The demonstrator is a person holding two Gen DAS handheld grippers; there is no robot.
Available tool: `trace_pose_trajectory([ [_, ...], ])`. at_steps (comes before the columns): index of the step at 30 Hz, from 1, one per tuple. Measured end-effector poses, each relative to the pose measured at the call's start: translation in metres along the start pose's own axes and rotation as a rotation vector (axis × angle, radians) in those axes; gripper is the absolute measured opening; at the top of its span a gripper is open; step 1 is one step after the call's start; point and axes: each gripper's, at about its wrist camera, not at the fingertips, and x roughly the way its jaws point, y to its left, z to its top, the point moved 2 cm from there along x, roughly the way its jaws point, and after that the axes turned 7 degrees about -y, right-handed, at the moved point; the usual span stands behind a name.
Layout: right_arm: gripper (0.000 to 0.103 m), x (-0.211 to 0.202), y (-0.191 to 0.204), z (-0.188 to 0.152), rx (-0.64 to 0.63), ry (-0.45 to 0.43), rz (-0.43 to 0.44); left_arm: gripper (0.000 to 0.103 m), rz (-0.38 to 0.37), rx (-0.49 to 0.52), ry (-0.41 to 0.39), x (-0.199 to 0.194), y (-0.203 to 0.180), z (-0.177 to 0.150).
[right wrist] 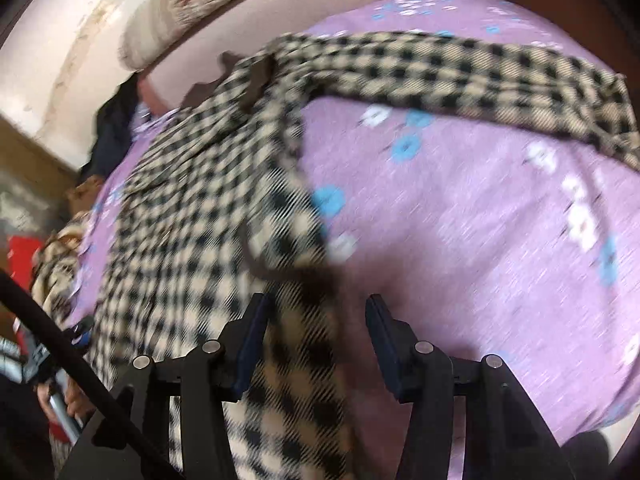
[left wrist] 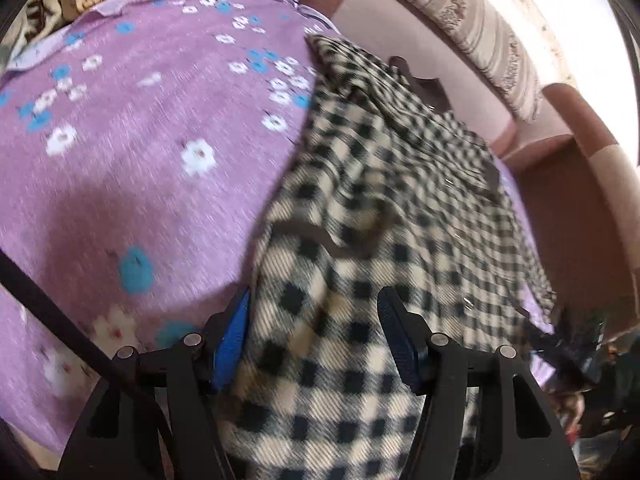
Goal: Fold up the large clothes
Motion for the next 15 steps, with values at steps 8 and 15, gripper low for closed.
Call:
trace_pose_trajectory([
  [8, 0.011, 0.002, 0.039, -0.034, -0.178, 0.019, -0.021, 0.007, 0.19, 0.049, -0.022, -0.002, -0.019, -0.022],
  [15, 0.008, -0.024, 0.02, -0.032, -0.079, 0.049, 0.069, 0.006, 0.171, 0.027, -0.041, -0.043, -0.024, -0.039],
])
